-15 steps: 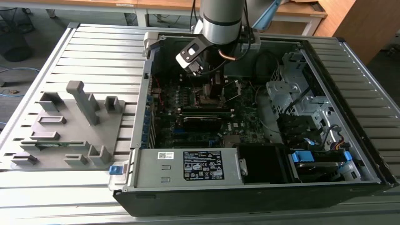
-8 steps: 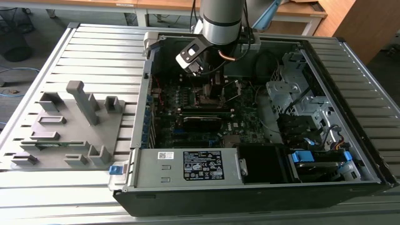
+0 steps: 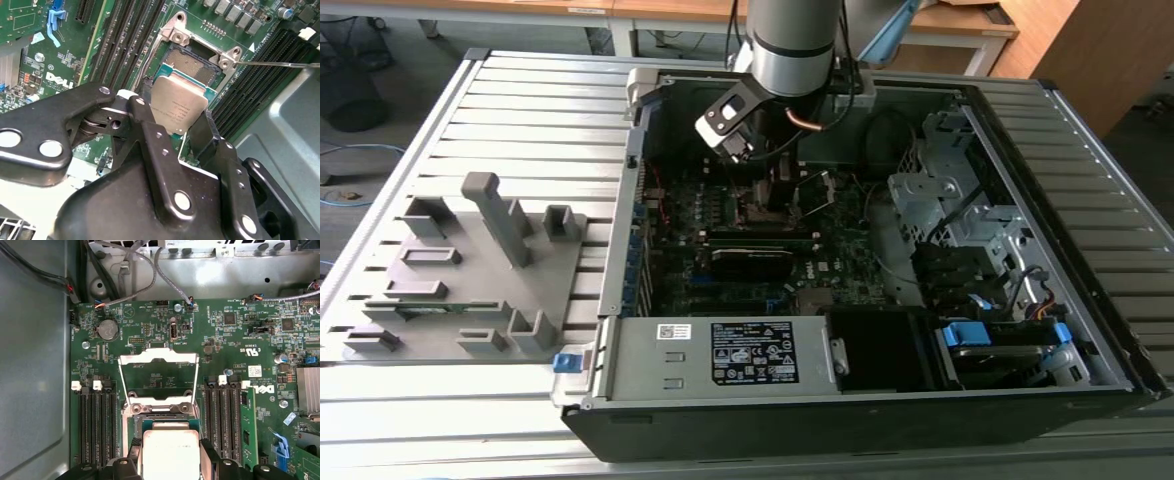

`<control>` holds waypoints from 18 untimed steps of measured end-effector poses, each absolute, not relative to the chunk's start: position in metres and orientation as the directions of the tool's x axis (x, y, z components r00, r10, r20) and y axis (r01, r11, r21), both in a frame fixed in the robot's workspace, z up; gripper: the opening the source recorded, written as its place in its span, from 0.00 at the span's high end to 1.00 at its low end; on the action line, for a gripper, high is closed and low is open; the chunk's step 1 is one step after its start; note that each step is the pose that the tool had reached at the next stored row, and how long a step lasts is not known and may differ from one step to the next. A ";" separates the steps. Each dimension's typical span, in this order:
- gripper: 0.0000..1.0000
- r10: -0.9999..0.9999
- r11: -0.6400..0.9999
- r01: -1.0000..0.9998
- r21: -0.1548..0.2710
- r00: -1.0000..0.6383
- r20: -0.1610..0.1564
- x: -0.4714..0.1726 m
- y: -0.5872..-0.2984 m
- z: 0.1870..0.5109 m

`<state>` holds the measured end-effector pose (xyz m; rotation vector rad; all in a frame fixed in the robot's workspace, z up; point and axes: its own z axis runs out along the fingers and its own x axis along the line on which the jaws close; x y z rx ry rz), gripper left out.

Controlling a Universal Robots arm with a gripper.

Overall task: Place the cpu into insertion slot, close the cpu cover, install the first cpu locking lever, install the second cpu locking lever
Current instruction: 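Place the cpu into insertion slot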

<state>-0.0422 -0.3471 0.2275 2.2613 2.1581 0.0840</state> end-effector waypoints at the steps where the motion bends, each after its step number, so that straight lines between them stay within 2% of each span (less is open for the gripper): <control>1: 0.46 0.999 -0.046 0.998 0.048 0.045 0.029 -0.043 -0.346 0.227; 12: 0.46 1.000 0.005 0.999 0.051 -0.006 0.024 -0.044 -0.339 0.220; 18: 0.46 1.000 0.011 0.999 0.053 -0.012 0.010 -0.045 -0.339 0.214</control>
